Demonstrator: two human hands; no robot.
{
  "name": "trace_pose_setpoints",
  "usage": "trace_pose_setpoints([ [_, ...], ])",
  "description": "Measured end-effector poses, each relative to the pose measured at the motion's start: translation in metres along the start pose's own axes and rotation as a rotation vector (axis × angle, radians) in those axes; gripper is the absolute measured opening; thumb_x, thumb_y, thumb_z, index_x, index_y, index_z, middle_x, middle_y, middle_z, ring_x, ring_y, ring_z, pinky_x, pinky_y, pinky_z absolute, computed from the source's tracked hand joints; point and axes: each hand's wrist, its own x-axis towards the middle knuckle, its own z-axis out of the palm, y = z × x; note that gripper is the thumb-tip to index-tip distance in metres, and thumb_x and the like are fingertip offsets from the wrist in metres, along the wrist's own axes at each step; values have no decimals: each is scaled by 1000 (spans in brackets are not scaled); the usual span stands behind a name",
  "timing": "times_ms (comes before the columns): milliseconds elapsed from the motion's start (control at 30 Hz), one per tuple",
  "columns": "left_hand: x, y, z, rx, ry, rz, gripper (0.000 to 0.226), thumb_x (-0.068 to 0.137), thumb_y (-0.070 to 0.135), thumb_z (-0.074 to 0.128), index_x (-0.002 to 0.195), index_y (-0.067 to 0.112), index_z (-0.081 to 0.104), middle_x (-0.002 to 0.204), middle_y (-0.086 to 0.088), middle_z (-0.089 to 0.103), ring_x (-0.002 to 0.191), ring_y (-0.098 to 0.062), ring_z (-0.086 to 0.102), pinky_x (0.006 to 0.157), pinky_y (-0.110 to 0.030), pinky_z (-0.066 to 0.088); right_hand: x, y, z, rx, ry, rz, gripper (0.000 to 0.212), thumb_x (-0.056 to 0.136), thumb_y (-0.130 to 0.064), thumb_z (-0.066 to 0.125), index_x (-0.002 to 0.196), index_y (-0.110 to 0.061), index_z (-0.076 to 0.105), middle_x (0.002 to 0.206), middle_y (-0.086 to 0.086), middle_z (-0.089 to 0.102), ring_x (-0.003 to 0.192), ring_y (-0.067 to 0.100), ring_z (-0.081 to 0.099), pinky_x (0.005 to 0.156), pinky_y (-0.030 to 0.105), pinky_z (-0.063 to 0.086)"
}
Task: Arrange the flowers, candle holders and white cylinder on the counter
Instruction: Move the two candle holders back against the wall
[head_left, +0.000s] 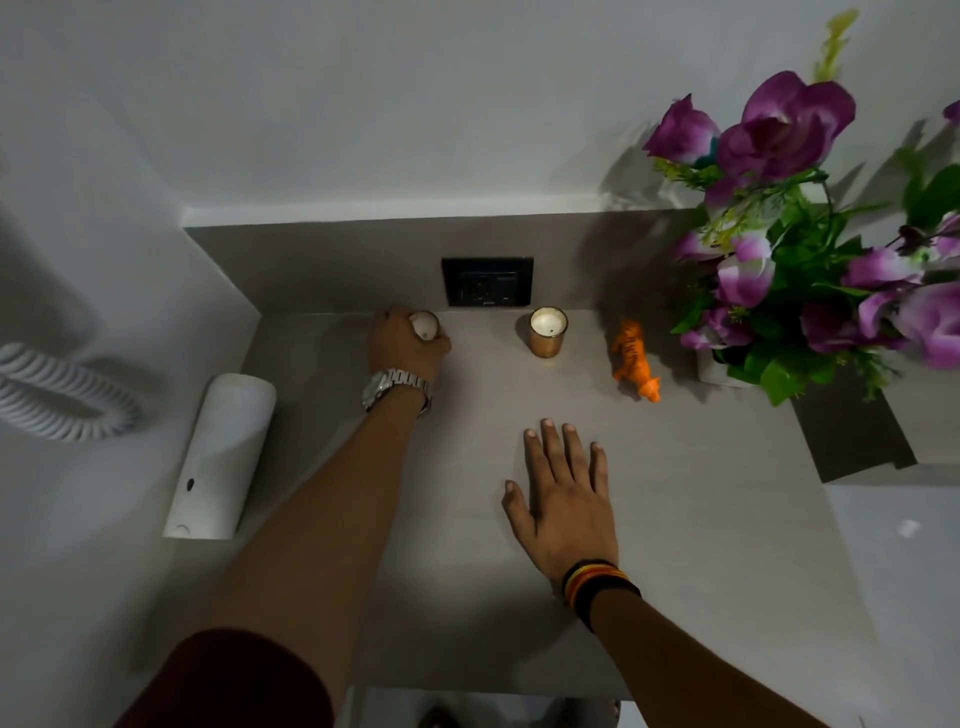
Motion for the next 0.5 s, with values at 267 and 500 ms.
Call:
trace_pose_setpoints([
  [267,19,-6,29,-30,-6,-11,38,74,23,79,105,4,66,104,-19,72,97,-37,68,72,-31,46,0,0,2,1,23,0,73,103,-61,26,165,-22,22,174,4,14,162,27,5,129,56,6],
  [500,-83,-38,17,120,-88,41,81,90,50,65,157,14,36,161,-19,41,148,-38,37,122,-53,32,-1,-2,-3,12,36,7,73,103,-59,30,164,-21,25,173,5,19,161,28,10,129,57,7],
])
